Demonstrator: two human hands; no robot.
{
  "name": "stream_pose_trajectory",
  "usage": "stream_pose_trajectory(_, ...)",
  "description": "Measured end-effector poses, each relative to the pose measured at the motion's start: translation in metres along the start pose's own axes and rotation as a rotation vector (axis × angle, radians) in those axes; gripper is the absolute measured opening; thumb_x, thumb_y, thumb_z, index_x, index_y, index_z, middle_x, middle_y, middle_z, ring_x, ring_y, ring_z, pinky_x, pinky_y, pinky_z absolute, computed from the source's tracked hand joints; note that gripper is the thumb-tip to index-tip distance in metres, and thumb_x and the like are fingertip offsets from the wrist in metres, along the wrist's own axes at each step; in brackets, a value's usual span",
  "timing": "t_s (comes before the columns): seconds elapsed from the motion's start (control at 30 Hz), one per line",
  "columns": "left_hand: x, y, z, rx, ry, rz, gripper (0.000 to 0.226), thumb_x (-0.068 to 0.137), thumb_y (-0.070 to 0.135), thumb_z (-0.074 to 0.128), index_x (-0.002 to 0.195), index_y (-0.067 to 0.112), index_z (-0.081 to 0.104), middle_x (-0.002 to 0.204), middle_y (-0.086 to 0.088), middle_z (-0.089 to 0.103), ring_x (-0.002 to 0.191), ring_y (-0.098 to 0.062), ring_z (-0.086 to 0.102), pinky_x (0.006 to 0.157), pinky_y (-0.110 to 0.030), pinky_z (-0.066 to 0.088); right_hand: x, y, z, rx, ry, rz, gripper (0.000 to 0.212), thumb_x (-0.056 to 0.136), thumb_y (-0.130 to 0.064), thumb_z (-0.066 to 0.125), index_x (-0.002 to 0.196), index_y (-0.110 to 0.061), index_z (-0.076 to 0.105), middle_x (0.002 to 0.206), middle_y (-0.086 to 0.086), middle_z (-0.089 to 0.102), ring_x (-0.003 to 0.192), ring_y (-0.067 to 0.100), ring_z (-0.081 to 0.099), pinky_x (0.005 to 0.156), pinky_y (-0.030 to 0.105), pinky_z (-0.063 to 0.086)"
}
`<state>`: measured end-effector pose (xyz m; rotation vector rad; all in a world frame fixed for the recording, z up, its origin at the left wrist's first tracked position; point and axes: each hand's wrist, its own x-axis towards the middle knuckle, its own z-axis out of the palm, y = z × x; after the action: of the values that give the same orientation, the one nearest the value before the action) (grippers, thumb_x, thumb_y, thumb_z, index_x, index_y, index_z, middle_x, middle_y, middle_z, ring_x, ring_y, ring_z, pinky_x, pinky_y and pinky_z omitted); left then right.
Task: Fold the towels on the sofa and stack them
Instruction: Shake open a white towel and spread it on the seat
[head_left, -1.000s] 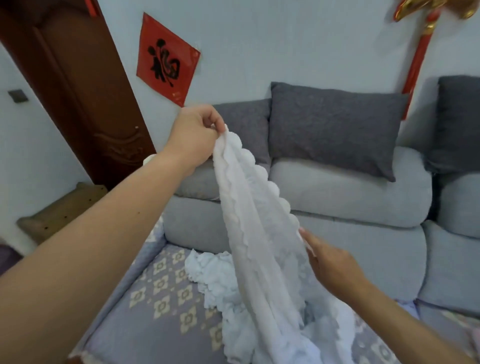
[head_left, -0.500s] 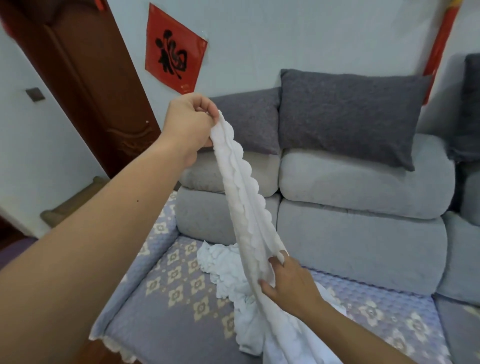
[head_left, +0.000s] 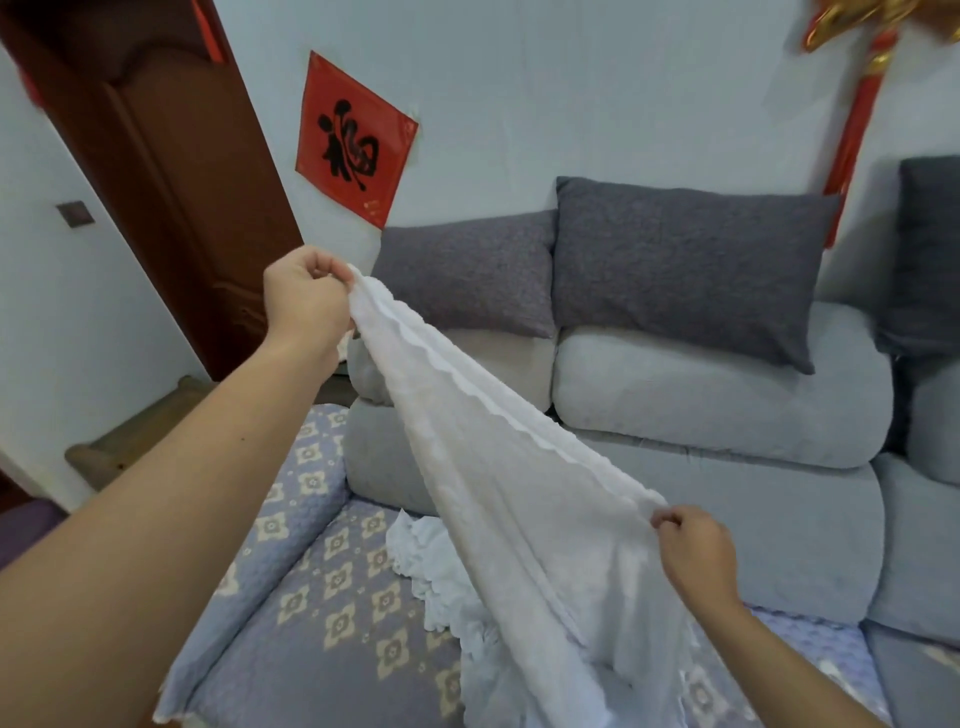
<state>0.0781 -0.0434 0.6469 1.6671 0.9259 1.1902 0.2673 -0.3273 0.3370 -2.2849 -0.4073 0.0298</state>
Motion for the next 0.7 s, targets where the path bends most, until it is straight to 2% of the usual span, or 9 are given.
stream_pose_trajectory(0.1,0.007,-0.008,-0.005,-0.063,0.008,-0.033,0.026,0.09,-0.01,0.054,0.08,0.012,0.063,0.081,0.001,0.06,0.076,-0.012,0.062,0.069,-0.033,0.063,0.018,0.006,-0.025,0.042,-0.011,-0.074,0.024,0.083,0.007,0.061,0.081,-0.012,0.075,0.088,0.007,0.069,0.088,0.031,0.065,0.075,0.031,0.041)
stream_pose_trajectory(0.2,0.014,-0.011,-0.002,-0.092,0.011,-0.075,0.029,0.091,-0.01,0.052,0.077,0.014,0.061,0.084,0.002,0.061,0.08,-0.016,0.064,0.067,-0.033,0.062,0.024,-0.002,-0.036,0.034,-0.018,-0.11,0.03,0.084,0.005,0.059,0.076,-0.022,0.068,0.084,0.0,0.063,0.083,0.024,0.059,0.073,0.027,0.035)
stream_pose_trajectory(0.3,0.014,-0.005,0.009,-0.136,-0.035,-0.119,0.038,0.09,-0.012,0.048,0.068,0.017,0.057,0.088,-0.004,0.064,0.082,-0.023,0.067,0.07,-0.04,0.063,0.011,0.003,-0.02,-0.147,-0.166,-0.198,0.024,0.089,-0.004,0.055,0.101,-0.016,0.073,0.108,0.002,0.064,0.099,0.026,0.063,0.084,0.033,0.046)
stream_pose_trajectory(0.4,0.005,0.007,0.023,-0.12,-0.113,-0.08,0.041,0.091,-0.012,0.048,0.066,0.018,0.058,0.089,-0.002,0.063,0.088,-0.022,0.067,0.07,-0.038,0.063,-0.014,0.016,0.014,-0.292,-0.39,-0.233,0.036,0.089,-0.009,0.052,0.123,-0.01,0.064,0.123,0.008,0.054,0.108,0.031,0.059,0.09,0.033,0.045)
stream_pose_trajectory(0.5,-0.006,0.018,0.033,-0.137,-0.194,-0.035,0.042,0.089,-0.012,0.05,0.064,0.02,0.057,0.082,0.001,0.062,0.089,-0.021,0.067,0.067,-0.034,0.06,-0.035,0.017,0.04,-0.262,-0.412,-0.163,0.048,0.088,-0.009,0.052,0.135,-0.003,0.051,0.127,0.012,0.047,0.106,0.035,0.057,0.089,0.035,0.046)
stream_pose_trajectory(0.57,-0.01,0.021,0.035,-0.143,-0.222,-0.031,0.043,0.087,-0.013,0.05,0.062,0.021,0.058,0.082,0.001,0.064,0.093,-0.024,0.069,0.064,-0.031,0.057,-0.039,0.01,0.05,-0.27,-0.397,-0.126,0.056,0.086,-0.012,0.052,0.141,-0.004,0.043,0.13,0.013,0.045,0.11,0.036,0.054,0.092,0.036,0.045)
stream_pose_trajectory(0.7,-0.018,0.028,0.027,-0.196,-0.29,-0.033,0.04,0.086,-0.015,0.052,0.066,0.018,0.058,0.088,-0.004,0.065,0.098,-0.028,0.071,0.063,-0.032,0.059,-0.038,-0.013,0.061,-0.366,-0.474,-0.204,0.057,0.088,-0.025,0.053,0.142,-0.011,0.041,0.136,0.01,0.043,0.12,0.033,0.048,0.099,0.037,0.044)
